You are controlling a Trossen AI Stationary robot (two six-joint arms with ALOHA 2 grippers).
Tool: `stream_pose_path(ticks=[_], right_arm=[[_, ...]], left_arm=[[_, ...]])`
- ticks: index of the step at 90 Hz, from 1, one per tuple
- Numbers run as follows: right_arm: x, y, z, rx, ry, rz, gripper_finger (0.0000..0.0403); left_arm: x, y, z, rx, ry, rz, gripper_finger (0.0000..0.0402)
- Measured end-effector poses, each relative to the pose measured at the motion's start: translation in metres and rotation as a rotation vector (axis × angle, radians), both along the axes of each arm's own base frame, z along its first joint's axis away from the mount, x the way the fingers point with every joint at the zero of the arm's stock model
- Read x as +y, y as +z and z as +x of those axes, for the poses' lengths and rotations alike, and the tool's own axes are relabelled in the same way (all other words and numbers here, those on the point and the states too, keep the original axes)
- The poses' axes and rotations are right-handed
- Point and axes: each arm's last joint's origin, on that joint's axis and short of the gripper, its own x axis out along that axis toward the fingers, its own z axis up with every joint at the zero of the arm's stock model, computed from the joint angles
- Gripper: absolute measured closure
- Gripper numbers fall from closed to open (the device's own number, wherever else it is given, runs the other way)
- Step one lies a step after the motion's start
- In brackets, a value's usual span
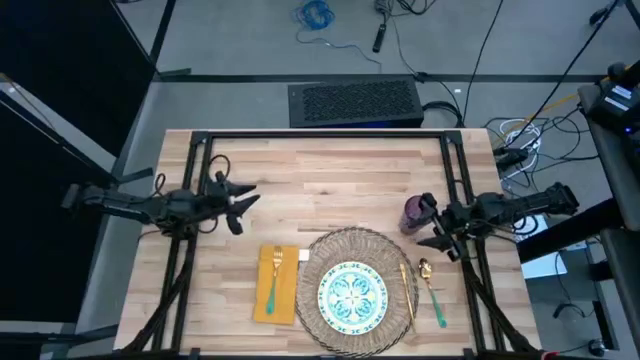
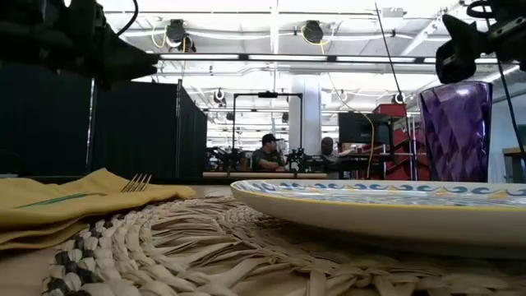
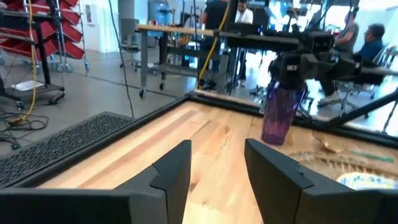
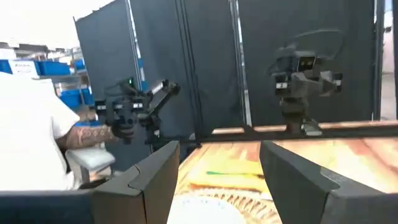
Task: Set table place
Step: Return to Home Position
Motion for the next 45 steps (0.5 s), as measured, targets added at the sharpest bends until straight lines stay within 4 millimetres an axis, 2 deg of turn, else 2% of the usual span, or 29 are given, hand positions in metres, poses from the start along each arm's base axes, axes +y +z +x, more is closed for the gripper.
stream_pose_path(ticks=[17,45], right_arm=[[0.0006,-0.0074,0.0008,0.085,0.017,0.007,0.0193],[0.0026,-0.0020,-0.0006,0.033,0.080,0.023,0.0193]], left_arm=[[-0.0008,-0.0006,0.0003,0.007,-0.030,0.000,0.0265],[-0.0009,-0.0004,0.0003,0.006,-0.032,0.000,0.0265]])
